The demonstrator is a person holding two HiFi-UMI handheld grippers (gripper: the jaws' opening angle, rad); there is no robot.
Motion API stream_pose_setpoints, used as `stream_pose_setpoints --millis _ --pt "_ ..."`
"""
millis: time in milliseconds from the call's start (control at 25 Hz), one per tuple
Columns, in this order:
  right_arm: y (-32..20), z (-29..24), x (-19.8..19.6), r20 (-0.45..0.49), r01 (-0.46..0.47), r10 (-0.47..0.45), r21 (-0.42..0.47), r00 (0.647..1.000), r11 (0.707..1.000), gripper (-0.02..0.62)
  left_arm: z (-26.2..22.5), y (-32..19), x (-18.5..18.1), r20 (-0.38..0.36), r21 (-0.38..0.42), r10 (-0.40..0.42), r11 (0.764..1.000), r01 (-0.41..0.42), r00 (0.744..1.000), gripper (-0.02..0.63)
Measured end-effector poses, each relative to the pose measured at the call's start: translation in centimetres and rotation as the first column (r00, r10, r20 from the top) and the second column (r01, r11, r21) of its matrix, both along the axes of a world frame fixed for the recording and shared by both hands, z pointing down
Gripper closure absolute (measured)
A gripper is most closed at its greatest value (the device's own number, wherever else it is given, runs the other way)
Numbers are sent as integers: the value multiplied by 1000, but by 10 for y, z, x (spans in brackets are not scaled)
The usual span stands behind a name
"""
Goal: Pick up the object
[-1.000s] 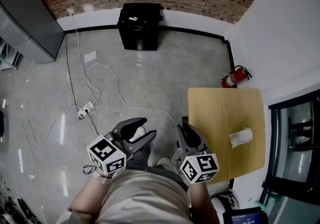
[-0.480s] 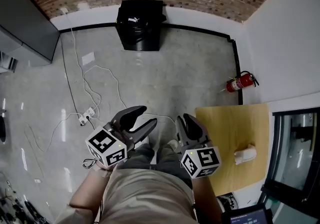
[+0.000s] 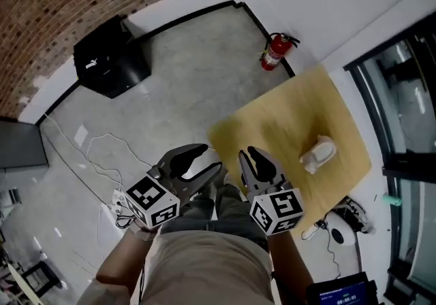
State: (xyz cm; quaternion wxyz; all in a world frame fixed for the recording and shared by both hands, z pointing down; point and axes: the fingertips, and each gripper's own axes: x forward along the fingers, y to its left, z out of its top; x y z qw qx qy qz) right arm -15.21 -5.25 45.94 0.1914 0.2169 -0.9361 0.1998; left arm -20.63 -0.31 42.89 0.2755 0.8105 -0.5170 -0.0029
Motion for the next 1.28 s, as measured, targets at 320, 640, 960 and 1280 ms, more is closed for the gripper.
stream_pose_setpoints --millis 320,640,960,1280 --pt "-78 33 269 -78 -570 567 -35 820 821 509 40 -127 203 -76 -64 469 878 -474 880 410" --pt "-114 96 407 -122 -714 703 -117 700 690 509 118 -212 332 -137 -205 543 803 -560 829 410" --pt "-183 191 404 -110 -630 626 -268 772 729 509 217 -264 367 -79 -290 568 773 -564 819 410" --pt "-202 232 378 -54 -509 559 -492 828 706 506 258 -271 397 -93 -354 633 700 -620 769 400"
